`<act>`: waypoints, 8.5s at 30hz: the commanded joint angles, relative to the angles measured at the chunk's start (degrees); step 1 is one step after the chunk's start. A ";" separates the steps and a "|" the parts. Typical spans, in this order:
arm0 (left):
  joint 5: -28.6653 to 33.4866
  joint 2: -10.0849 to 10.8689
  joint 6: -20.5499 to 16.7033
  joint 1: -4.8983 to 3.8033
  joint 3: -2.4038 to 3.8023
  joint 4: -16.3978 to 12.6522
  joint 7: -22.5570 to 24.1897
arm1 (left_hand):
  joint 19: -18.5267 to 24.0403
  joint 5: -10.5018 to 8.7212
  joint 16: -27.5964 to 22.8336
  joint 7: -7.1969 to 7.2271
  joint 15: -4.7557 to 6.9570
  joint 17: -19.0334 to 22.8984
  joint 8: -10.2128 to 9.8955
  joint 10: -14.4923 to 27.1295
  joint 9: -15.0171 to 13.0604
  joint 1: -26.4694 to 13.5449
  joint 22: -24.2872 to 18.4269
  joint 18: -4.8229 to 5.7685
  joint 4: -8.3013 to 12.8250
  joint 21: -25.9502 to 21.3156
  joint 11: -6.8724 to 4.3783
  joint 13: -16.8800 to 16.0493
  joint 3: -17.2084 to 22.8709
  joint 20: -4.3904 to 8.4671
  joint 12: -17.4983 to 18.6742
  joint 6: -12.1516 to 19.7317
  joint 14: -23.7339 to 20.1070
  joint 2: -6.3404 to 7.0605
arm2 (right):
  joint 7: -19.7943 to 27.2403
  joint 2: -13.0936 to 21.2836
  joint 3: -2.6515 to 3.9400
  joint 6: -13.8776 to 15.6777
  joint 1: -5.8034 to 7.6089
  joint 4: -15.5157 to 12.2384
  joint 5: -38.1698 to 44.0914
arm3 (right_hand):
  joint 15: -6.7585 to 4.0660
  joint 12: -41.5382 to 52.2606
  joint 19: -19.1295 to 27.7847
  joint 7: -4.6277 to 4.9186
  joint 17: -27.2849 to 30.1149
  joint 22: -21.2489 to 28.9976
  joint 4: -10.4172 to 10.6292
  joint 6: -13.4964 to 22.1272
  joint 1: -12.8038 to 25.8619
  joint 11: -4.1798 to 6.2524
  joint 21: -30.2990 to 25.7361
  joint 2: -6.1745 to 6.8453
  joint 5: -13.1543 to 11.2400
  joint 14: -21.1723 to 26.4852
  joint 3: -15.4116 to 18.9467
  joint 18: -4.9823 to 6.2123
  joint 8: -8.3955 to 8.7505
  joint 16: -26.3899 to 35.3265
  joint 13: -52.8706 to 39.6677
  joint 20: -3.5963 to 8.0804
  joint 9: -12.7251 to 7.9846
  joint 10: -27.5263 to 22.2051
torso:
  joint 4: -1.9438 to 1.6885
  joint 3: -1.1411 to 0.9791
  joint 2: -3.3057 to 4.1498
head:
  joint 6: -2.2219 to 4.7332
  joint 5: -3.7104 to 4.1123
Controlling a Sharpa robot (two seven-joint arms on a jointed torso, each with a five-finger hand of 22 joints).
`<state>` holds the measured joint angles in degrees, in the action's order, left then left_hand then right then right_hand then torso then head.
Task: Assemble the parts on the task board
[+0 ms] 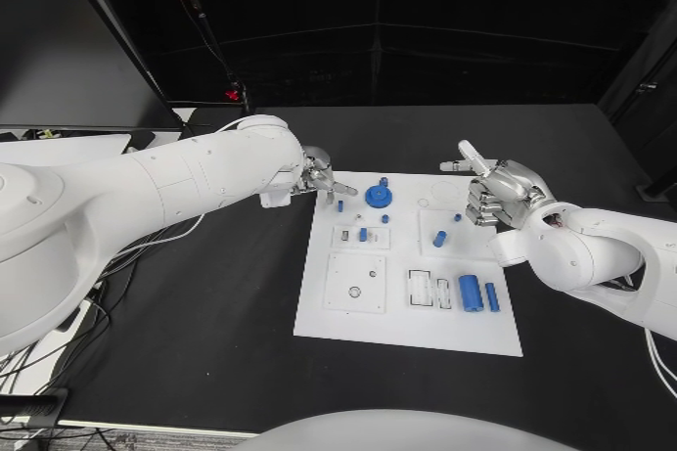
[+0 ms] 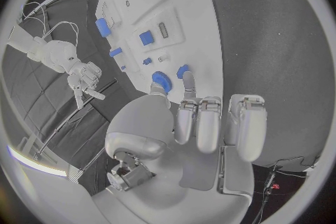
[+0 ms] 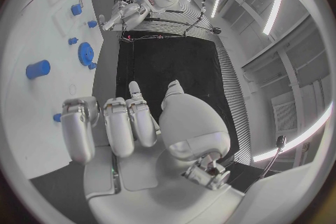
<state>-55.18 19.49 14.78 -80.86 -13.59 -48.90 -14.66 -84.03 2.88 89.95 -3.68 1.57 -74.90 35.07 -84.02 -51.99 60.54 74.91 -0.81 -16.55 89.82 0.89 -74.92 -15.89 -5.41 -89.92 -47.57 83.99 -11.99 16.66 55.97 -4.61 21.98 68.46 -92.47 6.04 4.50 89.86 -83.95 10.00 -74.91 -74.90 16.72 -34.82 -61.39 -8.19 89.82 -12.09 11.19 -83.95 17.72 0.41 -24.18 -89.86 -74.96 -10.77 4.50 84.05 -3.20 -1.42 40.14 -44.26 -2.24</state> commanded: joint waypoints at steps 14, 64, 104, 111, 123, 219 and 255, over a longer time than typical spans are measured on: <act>-2.29 -1.51 3.14 0.44 0.05 3.25 2.39 | -5.97 -0.21 0.05 0.43 0.66 -15.10 -2.72 -5.98 1.75 3.44 15.09 0.81 -0.19 0.18 -0.88 -15.08 -2.91 0.84 -0.08 -3.23 6.01 -0.52 | -0.09 -0.83 0.02 -0.44 0.10 0.52 0.28 | 0.48 0.14 -6.05 2.83 -15.09 -15.10 -0.09 0.52 0.00 -0.28 0.18 -0.49 0.30 -6.05 0.23 -0.41 -0.40 -0.14 -15.04 -0.41 -0.06 5.95 | 0.04 -0.05 0.06 | -0.74 0.87; -2.35 -4.56 6.17 1.64 0.07 8.67 2.98 | -5.97 -0.17 0.05 0.54 0.67 -15.10 -4.39 -5.98 2.40 4.83 15.09 0.81 0.05 0.18 -0.97 -15.08 -4.04 0.89 -0.08 -4.20 6.01 -2.44 | -0.31 -2.14 0.00 -0.80 0.08 1.37 0.29 | 0.51 0.14 -6.05 2.87 -15.09 -15.10 -0.10 0.69 -0.15 -0.31 0.18 -0.44 0.51 -6.05 0.29 -0.41 -0.42 -0.14 -15.04 -0.43 -0.09 5.95 | 0.03 -0.01 0.05 | -1.81 1.61; -2.35 -5.44 4.20 1.59 0.14 9.03 5.49 | -5.97 -0.14 0.05 0.30 0.47 -15.10 -6.41 -5.98 2.36 0.51 15.09 0.81 0.36 0.18 -0.74 -15.08 -9.26 0.71 -0.08 -5.18 6.01 -2.71 | -0.64 -2.43 0.00 -0.74 0.08 1.86 0.56 | 0.53 0.14 -6.05 2.89 -15.09 -15.10 -0.09 0.75 -0.24 -0.34 0.18 -0.45 0.63 -6.05 0.32 -0.41 -0.46 -0.14 -15.04 -0.46 -0.10 5.95 | -0.30 -0.18 0.85 | -2.09 1.81; -2.36 -5.58 4.60 1.59 0.14 9.23 4.82 | -5.97 -0.04 0.05 0.29 0.40 -15.10 -6.75 -5.98 2.17 2.65 15.09 0.81 0.58 0.18 -0.72 -15.08 -8.52 0.61 -0.08 -5.33 6.01 -3.34 | -0.70 -2.53 -0.01 -0.81 0.07 2.02 0.56 | 0.54 0.14 -6.05 2.89 -15.09 -15.10 -0.09 0.77 -0.29 -0.34 0.18 -0.46 0.66 -6.05 0.33 -0.41 -0.49 -0.14 -15.04 -0.46 -0.10 5.95 | -0.32 -0.17 0.88 | -2.08 1.82; -2.35 -5.81 5.30 1.60 0.14 9.65 4.76 | -5.97 10.83 0.05 0.77 0.56 -15.10 -8.29 -5.98 1.38 12.67 15.09 0.81 0.53 0.18 -1.07 -15.08 -4.12 0.50 -0.08 -5.32 6.01 -4.04 | -0.86 -2.79 -0.01 -0.90 0.07 2.16 0.57 | 0.55 0.14 -6.05 2.90 -15.09 -15.10 -0.09 0.79 -0.33 -0.35 0.18 -0.48 0.69 -6.05 0.33 -0.41 -0.51 -0.14 -15.04 -0.47 -0.10 5.95 | -0.37 -0.15 0.91 | -2.13 2.05; 0.57 1.88 1.04 -2.97 0.11 -3.68 1.49 | -5.97 25.90 0.05 0.43 0.50 -15.10 -11.77 -5.98 -0.57 25.46 15.09 0.81 -0.29 0.18 -0.86 -15.08 21.29 0.58 -0.08 -6.77 6.01 2.25 | -1.70 -2.08 -0.04 -0.85 0.03 2.62 0.65 | 0.60 0.14 -6.05 2.94 -15.09 -15.10 -0.06 0.92 -0.57 -0.39 0.18 -0.61 0.81 -6.05 0.36 -0.41 -0.65 -0.14 -15.04 -0.52 -0.11 5.95 | -0.69 -0.37 0.80 | -2.79 2.37; 3.70 8.65 -3.12 -3.16 0.04 -21.75 -17.42 | -5.97 25.68 0.05 0.56 0.56 -15.10 -11.84 -5.98 -0.88 24.54 15.09 0.81 -0.12 0.18 -0.97 -15.08 23.88 0.60 -0.08 -6.91 6.01 2.84 | -0.70 -1.83 -0.05 -0.85 0.00 2.07 0.65 | 0.61 0.14 -6.05 2.95 -15.09 -15.10 -0.06 0.96 -0.62 -0.41 0.18 -0.65 0.82 -6.05 0.38 -0.41 -0.71 -0.14 -15.04 -0.54 -0.12 5.95 | -0.50 -0.30 0.83 | -3.46 1.49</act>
<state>-51.85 28.37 12.95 -84.07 -13.58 -70.75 -29.61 -84.02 28.31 89.95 -3.71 2.04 -74.90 23.12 -83.50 -52.78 80.55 74.91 -0.81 -17.73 89.82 0.40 -75.05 6.67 -5.01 -90.26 -53.99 83.91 -4.65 15.22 54.22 -4.68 21.37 68.38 -90.33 6.57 4.71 89.85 -83.95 9.83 -74.92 -74.90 16.72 -34.29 -61.83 -8.19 89.82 -12.53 11.64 -84.15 17.72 0.41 -24.61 -89.86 -74.96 -10.77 4.47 84.04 -3.75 -1.67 40.95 -47.73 -0.72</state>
